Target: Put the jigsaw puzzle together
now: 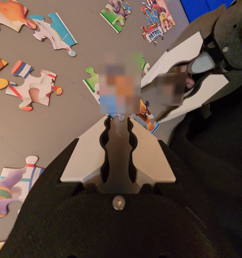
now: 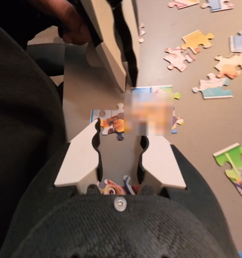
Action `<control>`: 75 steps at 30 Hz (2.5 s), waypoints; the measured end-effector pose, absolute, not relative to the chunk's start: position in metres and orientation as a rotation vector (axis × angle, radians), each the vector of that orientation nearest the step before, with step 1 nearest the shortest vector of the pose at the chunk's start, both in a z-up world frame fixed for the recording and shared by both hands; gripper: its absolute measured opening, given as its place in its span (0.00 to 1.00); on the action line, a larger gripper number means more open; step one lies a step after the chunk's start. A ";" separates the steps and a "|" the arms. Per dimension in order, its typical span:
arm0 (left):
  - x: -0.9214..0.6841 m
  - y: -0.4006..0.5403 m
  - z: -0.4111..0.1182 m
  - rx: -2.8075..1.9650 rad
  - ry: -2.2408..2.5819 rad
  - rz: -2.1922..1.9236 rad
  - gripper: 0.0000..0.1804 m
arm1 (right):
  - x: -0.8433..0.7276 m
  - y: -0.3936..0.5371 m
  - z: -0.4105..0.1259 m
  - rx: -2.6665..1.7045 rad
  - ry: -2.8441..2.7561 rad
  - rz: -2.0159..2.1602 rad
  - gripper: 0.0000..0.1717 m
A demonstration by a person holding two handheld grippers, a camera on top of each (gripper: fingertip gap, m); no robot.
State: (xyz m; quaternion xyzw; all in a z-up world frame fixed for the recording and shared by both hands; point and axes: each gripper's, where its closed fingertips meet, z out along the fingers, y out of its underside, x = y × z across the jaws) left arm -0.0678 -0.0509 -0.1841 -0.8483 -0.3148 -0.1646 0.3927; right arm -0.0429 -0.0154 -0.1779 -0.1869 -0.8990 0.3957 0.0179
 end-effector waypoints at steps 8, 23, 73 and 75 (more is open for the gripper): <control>-0.059 -0.051 -0.184 -2.183 -0.781 -0.481 0.13 | -0.039 -0.006 -0.184 -0.715 -2.841 1.242 0.40; -0.062 -0.055 -0.181 -2.106 -0.825 -0.481 0.16 | -0.041 -0.013 -0.184 -0.703 -2.844 1.245 0.42; -0.078 -0.055 -0.162 -1.977 -0.821 -0.467 0.16 | -0.057 0.008 -0.149 -0.837 -2.529 1.420 0.40; -0.092 -0.047 -0.152 -1.934 -0.800 -0.429 0.16 | -0.075 0.037 -0.135 -0.888 -2.386 1.396 0.39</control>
